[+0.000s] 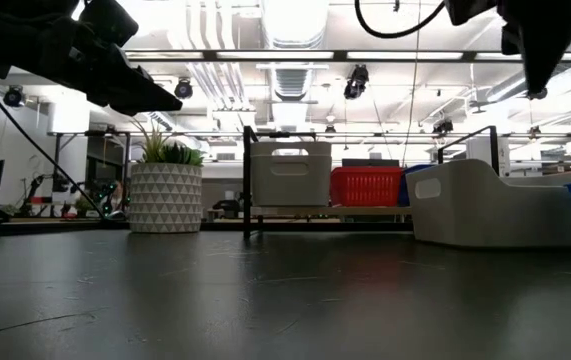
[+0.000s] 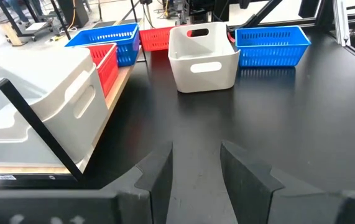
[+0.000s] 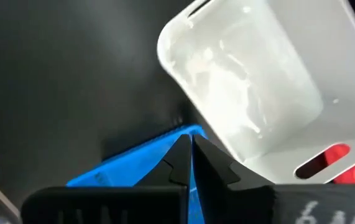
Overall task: Stack baskets on shelf by color
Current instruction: Stack the white bin on the white bin on the shelf
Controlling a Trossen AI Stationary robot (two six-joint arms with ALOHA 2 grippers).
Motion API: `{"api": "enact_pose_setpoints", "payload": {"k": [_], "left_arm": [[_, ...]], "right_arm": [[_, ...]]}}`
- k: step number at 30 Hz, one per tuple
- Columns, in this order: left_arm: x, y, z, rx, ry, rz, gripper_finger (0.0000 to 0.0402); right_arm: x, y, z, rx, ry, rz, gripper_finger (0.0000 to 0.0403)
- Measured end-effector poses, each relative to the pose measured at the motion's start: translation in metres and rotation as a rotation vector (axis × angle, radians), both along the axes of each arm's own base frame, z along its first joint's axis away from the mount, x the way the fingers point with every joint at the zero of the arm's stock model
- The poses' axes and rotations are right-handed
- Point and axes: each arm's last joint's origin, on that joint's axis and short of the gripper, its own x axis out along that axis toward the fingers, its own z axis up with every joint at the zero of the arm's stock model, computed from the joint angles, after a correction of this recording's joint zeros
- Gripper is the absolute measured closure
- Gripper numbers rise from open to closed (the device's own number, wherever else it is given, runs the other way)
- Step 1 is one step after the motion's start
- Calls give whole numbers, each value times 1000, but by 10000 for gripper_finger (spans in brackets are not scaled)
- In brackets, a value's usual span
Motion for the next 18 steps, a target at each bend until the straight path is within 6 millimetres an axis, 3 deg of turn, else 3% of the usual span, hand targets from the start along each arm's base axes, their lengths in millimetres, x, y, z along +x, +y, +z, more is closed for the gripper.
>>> {"api": "enact_pose_setpoints", "payload": {"k": [8,18], "left_arm": [[0,0,0,0,0,0,283],[0,0,0,1,0,0,283]], "right_arm": [[8,-2,1,-46,-98,-114,379],[38,-14,-19,-101,-153,-226,246]]}}
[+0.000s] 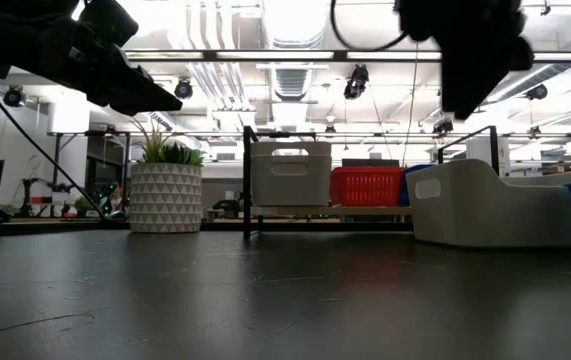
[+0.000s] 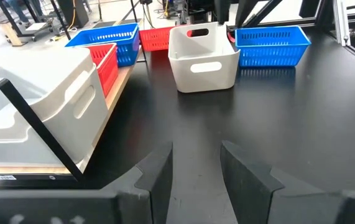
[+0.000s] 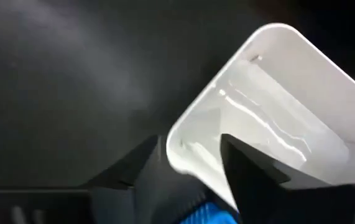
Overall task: Stack baskets on shelf by color
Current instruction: Stack the white bin on the white bin on the shelf
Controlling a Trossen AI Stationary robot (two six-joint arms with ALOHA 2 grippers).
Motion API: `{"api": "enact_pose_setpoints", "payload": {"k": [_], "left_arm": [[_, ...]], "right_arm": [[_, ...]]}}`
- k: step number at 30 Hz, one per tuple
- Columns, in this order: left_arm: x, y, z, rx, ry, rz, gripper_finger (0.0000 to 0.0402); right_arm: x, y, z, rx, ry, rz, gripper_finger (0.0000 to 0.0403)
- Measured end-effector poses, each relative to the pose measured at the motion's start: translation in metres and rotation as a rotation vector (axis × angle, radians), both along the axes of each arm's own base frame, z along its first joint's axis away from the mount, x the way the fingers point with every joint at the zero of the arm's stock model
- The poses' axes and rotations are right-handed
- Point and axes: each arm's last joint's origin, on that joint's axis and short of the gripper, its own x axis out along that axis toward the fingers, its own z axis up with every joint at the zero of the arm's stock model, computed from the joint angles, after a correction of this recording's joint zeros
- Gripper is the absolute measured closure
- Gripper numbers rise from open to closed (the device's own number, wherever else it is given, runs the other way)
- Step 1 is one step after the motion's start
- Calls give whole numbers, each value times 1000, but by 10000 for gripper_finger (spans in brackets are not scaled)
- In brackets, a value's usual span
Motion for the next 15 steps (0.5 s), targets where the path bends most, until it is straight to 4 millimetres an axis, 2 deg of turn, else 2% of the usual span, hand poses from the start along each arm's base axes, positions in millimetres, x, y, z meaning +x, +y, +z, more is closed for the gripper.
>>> {"api": "enact_pose_setpoints", "payload": {"k": [6,15], "left_arm": [[0,0,0,0,1,0,283],[0,0,0,4,3,-1,283]], "right_arm": [[19,-15,-25,-27,84,-49,198],[33,-24,-50,9,191,-12,193]]}}
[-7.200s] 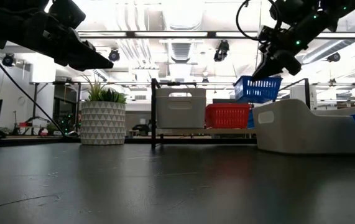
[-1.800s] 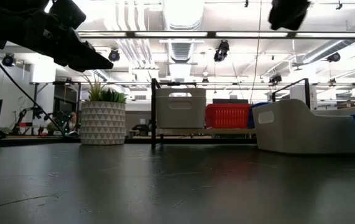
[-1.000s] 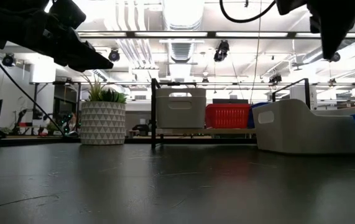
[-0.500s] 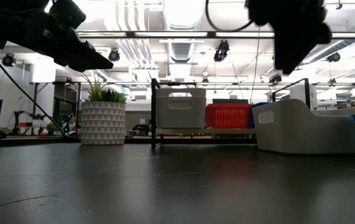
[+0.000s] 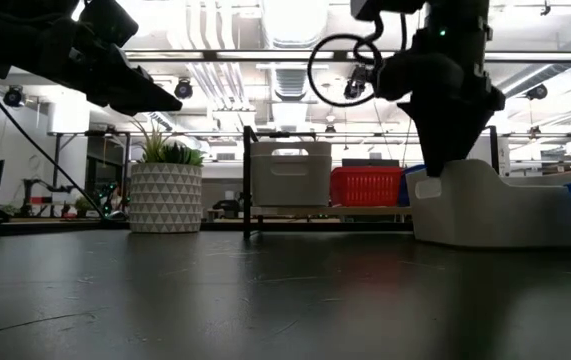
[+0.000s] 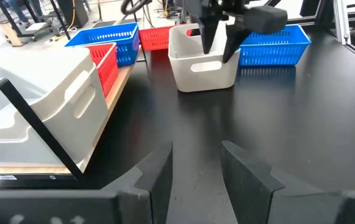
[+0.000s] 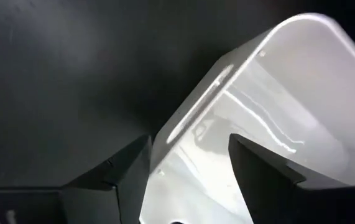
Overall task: Stack baskets on shelf by color
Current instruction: Stack the white bin on the white bin on the shelf
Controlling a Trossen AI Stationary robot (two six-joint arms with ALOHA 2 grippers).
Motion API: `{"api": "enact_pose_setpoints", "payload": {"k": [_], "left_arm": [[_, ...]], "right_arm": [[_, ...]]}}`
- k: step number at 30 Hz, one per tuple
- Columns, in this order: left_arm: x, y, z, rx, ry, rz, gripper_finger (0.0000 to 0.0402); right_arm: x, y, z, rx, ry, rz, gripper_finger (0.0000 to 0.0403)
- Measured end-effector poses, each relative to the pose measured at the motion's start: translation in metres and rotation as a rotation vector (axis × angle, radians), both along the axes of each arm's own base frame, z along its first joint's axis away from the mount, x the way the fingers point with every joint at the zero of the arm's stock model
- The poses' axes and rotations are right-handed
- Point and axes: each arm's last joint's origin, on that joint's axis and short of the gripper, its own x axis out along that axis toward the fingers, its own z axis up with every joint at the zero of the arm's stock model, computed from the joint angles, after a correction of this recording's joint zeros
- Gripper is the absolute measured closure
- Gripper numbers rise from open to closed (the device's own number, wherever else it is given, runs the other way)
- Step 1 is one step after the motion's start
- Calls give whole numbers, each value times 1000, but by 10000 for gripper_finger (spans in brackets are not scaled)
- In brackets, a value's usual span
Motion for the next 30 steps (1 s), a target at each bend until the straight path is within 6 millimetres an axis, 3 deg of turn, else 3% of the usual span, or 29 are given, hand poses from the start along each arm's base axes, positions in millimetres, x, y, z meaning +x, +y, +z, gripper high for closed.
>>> {"api": "enact_pose_setpoints", "payload": {"k": [4,9,14,17,25,30], "left_arm": [[0,0,0,1,1,0,283],[0,0,0,1,4,0,283],[0,0,0,1,4,0,283],[0,0,0,1,4,0,283],[0,0,0,1,3,0,283],[0,0,0,1,0,0,283]], "right_arm": [[7,3,-6,60,-16,49,193],[24,5,-5,88,-178,129,193],[48,-1,7,71,-427,223,193],[52,-7,16,51,-503,283,193],[20,-24,49,2,-354,308,198],[-16,-29,66,-32,-194,242,247]]}}
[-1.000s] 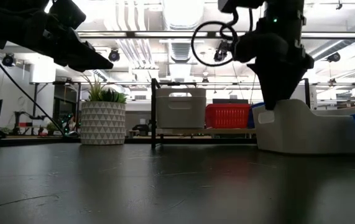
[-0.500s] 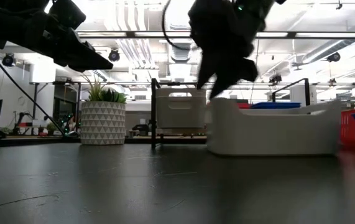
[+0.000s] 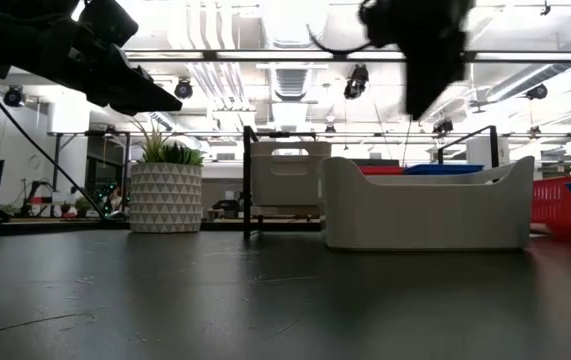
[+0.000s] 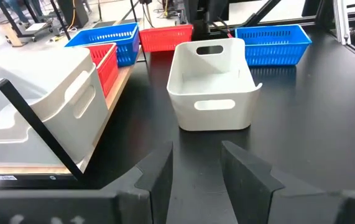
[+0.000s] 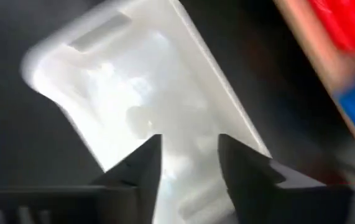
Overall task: Stack baskets on shelf by color
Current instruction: Stack the white bin on the white bin on the shelf
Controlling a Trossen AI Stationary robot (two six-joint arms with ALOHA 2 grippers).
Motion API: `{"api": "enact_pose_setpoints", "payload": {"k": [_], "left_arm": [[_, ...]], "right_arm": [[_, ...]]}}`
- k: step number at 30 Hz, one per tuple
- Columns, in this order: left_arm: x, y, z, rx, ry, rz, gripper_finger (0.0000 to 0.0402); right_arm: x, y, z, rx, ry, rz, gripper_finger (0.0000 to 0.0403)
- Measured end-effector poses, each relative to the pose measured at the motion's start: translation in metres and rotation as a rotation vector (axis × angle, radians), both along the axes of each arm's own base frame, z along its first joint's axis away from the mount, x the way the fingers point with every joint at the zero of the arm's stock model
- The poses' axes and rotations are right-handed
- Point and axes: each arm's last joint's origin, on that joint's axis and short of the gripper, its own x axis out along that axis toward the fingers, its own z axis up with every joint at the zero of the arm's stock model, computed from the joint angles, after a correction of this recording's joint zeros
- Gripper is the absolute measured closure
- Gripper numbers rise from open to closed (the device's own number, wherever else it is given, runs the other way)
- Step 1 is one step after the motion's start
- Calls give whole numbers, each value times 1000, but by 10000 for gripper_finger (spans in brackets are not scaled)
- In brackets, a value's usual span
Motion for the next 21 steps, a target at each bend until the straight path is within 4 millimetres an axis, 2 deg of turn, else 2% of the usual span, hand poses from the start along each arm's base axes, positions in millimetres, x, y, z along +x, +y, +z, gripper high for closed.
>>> {"api": "enact_pose_setpoints", "payload": {"k": [4,9,17,21], "left_arm": [[0,0,0,0,0,0,283],[0,0,0,0,1,0,283],[0,0,0,0,2,0,283],[0,0,0,0,3,0,283]], "right_arm": [[-32,-4,4,-15,180,-111,309],[-56,-5,1,-34,342,-208,382],[-64,0,-24,-44,404,-208,392],[-63,2,-41,23,395,-175,392]]}}
